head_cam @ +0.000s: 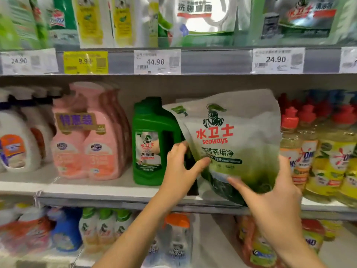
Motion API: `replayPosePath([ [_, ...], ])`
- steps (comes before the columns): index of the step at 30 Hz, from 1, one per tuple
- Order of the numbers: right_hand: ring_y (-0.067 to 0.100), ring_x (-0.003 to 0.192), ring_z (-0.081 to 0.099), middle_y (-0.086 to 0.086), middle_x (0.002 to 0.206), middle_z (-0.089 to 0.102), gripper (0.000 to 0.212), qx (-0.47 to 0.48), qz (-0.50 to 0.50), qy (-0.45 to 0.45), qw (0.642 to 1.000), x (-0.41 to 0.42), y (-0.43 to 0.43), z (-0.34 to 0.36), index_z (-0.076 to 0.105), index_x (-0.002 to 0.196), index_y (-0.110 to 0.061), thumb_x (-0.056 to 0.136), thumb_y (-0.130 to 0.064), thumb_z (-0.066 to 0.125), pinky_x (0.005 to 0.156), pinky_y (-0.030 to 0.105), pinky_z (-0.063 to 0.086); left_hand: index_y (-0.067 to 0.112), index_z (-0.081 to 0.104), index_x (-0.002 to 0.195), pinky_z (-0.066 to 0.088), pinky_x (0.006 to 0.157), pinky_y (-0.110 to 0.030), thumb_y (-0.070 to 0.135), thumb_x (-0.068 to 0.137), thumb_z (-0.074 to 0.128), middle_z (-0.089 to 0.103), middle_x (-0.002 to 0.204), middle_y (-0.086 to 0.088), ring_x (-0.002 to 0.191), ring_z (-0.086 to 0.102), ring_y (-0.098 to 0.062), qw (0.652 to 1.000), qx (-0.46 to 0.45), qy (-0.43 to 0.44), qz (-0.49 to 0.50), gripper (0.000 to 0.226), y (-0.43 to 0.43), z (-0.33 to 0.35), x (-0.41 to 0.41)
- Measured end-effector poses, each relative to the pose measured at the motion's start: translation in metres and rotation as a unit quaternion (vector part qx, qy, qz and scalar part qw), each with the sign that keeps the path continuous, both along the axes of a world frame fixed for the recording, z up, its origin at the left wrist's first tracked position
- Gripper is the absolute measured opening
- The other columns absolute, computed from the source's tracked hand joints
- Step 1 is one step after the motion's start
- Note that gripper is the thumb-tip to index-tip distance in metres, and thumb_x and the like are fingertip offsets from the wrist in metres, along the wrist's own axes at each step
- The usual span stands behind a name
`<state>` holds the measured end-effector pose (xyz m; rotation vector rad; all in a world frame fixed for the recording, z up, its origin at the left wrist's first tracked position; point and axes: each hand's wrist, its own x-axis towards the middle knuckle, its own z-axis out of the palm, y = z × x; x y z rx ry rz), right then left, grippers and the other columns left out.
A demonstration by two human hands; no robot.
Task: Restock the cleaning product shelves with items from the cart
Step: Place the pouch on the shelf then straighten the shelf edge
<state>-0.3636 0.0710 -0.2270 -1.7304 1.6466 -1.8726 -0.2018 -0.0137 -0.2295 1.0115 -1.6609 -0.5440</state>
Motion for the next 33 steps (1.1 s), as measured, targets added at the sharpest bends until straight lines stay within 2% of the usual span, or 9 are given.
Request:
replayPosePath([
  [6,-0.009,0.094,0.060,-0.024,0.103,0.061,0.073,0.058,0.064,-0.087,0.992,0.006,-0.026,-0.017,0.046,0.116,-0.035,0.051,-0.047,0.078,0.077,0.016,0.049,0.022,0.052,0.115,0.040,0.091,-0.018,0.038,0.081,0.073,0.051,0.114,0.004,0.114,0.045,-0.015,0.999,-0.001,-0.017,0.051,0.043,-0.014,-0.015,0.010],
  [9,-0.015,0.093,0.054,-0.022,0.101,0.056,0.063,0.084,0.079,-0.078,0.990,0.002,-0.042,-0.030,0.045,0.114,-0.019,0.063,-0.030,0.081,0.070,0.003,0.044,0.019,0.049,0.117,0.046,0.095,-0.035,0.038,0.082,0.073,0.052,0.114,0.003,0.113,0.048,-0.016,0.999,0.005,-0.011,0.033,0.046,-0.016,-0.024,0.013],
  [11,-0.017,0.091,0.051,-0.021,0.105,0.051,0.056,0.124,0.092,-0.050,0.987,-0.002,-0.051,-0.036,0.040,0.115,-0.016,0.074,-0.021,0.079,0.071,-0.001,0.041,0.018,0.046,0.120,0.043,0.098,-0.033,0.040,0.079,0.075,0.049,0.118,0.003,0.116,0.044,-0.014,0.999,0.006,-0.020,0.036,0.055,-0.016,-0.029,0.010],
  [15,0.018,0.110,0.052,-0.001,0.114,0.051,0.053,0.184,0.055,0.052,0.980,-0.002,-0.066,-0.041,0.033,0.115,-0.013,0.084,-0.046,0.061,0.082,0.025,0.043,0.015,0.038,0.126,0.037,0.099,-0.025,0.044,0.065,0.084,0.035,0.117,0.009,0.119,0.036,-0.011,0.994,-0.006,-0.059,0.088,0.081,-0.017,-0.032,-0.007],
  [18,0.030,0.136,0.035,0.016,0.149,0.030,0.087,0.230,-0.057,0.151,0.960,0.010,-0.061,-0.041,0.011,0.148,-0.004,0.088,-0.054,0.050,0.099,0.039,0.042,0.007,0.041,0.127,0.042,0.100,-0.037,0.048,0.063,0.084,0.035,0.114,0.008,0.120,0.038,-0.017,0.989,-0.016,-0.064,0.133,0.088,-0.020,-0.035,-0.014],
  [21,0.043,0.138,0.031,0.030,0.151,0.021,0.103,0.086,-0.148,0.262,0.950,0.023,-0.049,-0.054,0.011,0.151,0.001,0.077,-0.039,0.072,0.101,0.051,0.045,0.008,0.043,0.124,0.041,0.097,-0.034,0.049,0.063,0.084,0.037,0.111,0.008,0.115,0.039,-0.015,0.988,-0.014,-0.060,0.141,0.084,-0.021,-0.036,-0.016],
  [25,0.042,0.142,0.018,0.024,0.152,0.019,0.113,-0.061,-0.178,0.426,0.885,0.018,-0.055,-0.059,0.026,0.150,-0.020,0.057,-0.020,0.090,0.116,0.057,0.014,0.008,0.039,0.133,0.040,0.104,-0.033,0.049,0.065,0.080,0.042,0.125,0.001,0.124,0.039,-0.015,0.994,-0.001,-0.033,0.106,0.090,-0.022,-0.038,-0.016],
  [28,0.043,0.142,0.016,0.021,0.154,0.018,0.128,-0.052,-0.142,0.500,0.853,0.012,-0.071,-0.044,0.022,0.152,-0.030,0.046,-0.018,0.093,0.114,0.058,0.015,0.011,0.029,0.144,0.041,0.107,-0.041,0.034,0.070,0.079,0.041,0.140,-0.004,0.132,0.040,-0.017,0.998,0.011,0.002,0.067,0.092,-0.021,-0.043,-0.014],
  [33,0.048,0.143,0.015,0.022,0.158,0.015,0.128,-0.008,-0.111,0.559,0.822,0.001,-0.093,-0.037,0.021,0.152,-0.037,0.045,-0.043,0.092,0.109,0.063,0.022,0.018,0.023,0.146,0.033,0.112,-0.036,0.025,0.077,0.078,0.033,0.148,0.000,0.138,0.032,-0.011,0.999,-0.010,0.000,0.049,0.088,-0.021,-0.043,-0.013],
])
